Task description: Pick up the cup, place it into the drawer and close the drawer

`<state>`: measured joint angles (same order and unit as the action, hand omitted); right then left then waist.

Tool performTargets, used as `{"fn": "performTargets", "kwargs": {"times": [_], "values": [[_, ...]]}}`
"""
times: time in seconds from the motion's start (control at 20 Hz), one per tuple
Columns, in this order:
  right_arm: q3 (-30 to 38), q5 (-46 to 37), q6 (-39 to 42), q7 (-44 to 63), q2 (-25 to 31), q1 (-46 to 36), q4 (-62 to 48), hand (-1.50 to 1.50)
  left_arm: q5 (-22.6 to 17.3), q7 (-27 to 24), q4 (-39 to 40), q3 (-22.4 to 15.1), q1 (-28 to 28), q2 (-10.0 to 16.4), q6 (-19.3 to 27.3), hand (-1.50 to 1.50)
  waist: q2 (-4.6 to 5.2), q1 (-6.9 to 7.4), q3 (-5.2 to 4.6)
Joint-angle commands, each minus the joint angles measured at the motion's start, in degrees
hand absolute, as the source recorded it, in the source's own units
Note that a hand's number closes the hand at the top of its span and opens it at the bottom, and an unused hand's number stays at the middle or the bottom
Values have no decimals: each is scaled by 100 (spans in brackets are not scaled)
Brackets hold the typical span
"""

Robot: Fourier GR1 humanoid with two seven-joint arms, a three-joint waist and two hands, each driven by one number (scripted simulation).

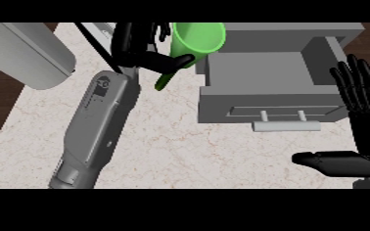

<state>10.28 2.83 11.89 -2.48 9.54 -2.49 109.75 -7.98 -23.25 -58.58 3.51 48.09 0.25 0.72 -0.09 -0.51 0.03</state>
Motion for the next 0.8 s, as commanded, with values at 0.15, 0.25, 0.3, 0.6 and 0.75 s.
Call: {"fn": "performTargets", "kwargs": {"times": [0.15, 0.25, 0.3, 0.6, 0.75], "values": [[65, 18, 146, -148, 115, -78, -159, -150, -169, 407, 1099, -245, 1449, -24, 818, 150, 37, -95, -1], [-32, -50, 149, -341, -38, 218, -65, -150, -428, 519, 1048, -481, 1359, -25, 880, 150, 21, -65, -1], [84, 78, 157, -90, 101, -102, -148, -150, -455, 721, 1124, -507, 1584, -25, 989, 150, 22, -58, -1], [77, 80, 9, 314, 142, -503, -96, -150, -1231, 607, 2192, -1137, 2257, -25, 1580, 150, 47, -166, -2], [225, 172, 265, -190, 252, -439, -500, -150, -1519, 364, 2804, -1279, 2476, -25, 1625, 150, 83, -258, 3]]}}
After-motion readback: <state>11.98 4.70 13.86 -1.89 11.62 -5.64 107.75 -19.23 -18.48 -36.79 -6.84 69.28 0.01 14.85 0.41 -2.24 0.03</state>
